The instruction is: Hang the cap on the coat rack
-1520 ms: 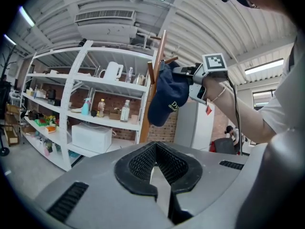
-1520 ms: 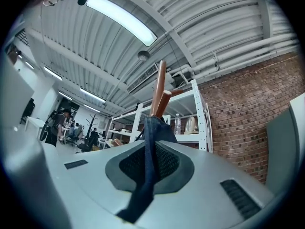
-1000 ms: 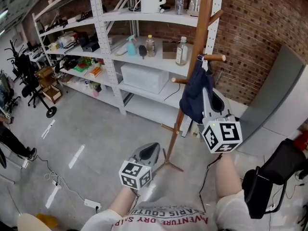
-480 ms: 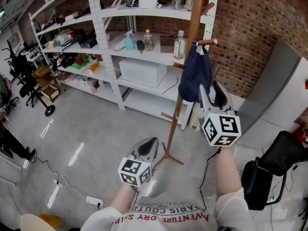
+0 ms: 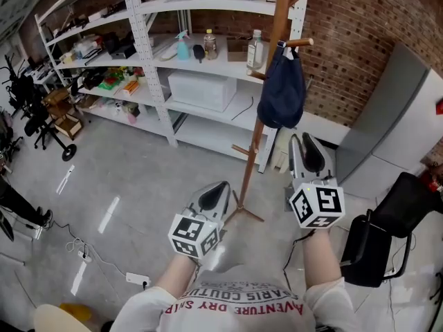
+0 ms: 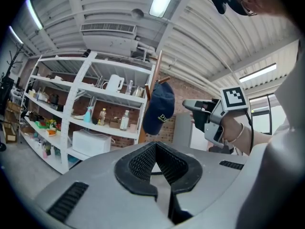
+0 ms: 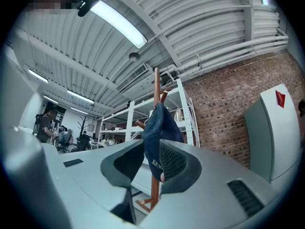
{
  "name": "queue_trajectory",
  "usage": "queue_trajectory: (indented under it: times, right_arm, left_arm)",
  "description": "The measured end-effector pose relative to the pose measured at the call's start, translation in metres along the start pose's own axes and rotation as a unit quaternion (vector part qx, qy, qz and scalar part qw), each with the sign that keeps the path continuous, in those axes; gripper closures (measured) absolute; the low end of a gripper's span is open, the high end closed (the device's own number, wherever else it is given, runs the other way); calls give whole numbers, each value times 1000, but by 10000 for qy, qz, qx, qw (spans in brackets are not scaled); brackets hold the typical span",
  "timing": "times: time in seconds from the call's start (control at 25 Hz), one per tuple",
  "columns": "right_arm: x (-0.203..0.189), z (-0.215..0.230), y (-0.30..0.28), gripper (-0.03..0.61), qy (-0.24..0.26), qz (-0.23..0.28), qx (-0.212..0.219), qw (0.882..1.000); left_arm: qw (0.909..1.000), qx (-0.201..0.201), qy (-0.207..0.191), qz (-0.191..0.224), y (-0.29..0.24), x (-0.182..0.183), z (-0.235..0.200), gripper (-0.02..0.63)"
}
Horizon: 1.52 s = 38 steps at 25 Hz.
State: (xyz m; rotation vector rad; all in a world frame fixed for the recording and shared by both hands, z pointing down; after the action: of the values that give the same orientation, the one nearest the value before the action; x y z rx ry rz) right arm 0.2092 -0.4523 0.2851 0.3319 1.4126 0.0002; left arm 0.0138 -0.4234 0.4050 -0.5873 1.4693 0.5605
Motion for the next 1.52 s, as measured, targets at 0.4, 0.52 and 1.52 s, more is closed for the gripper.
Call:
queue_trajectory:
  times: [0.4,0.52,1.52]
  right_arm:
    - [-86,-22,60,557,-468,-926,-198,9944]
    - [-102,-28,70,561,-337,-1094,-205,9932]
    - [-116,-51,108,563,-319,-1091,-279,9931]
  left_arm:
    - [9998,-127,-111,98,16,7,9,607]
    - [9998,-148,-80,100,20,5,12,607]
    - [9998,-111,-122,-95,27,-9,22,607]
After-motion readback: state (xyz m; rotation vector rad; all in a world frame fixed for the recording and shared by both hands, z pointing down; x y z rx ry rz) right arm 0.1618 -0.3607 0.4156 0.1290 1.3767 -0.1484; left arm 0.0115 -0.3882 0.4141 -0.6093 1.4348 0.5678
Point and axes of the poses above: the fingertips, and each gripper's own axes: y backward along the fingers, z to its right, x out of its top, the point moved 3 cm from there along y, backward along the fingers, and after that the axes turned 9 degrees about -y, right-handed, at the moved point
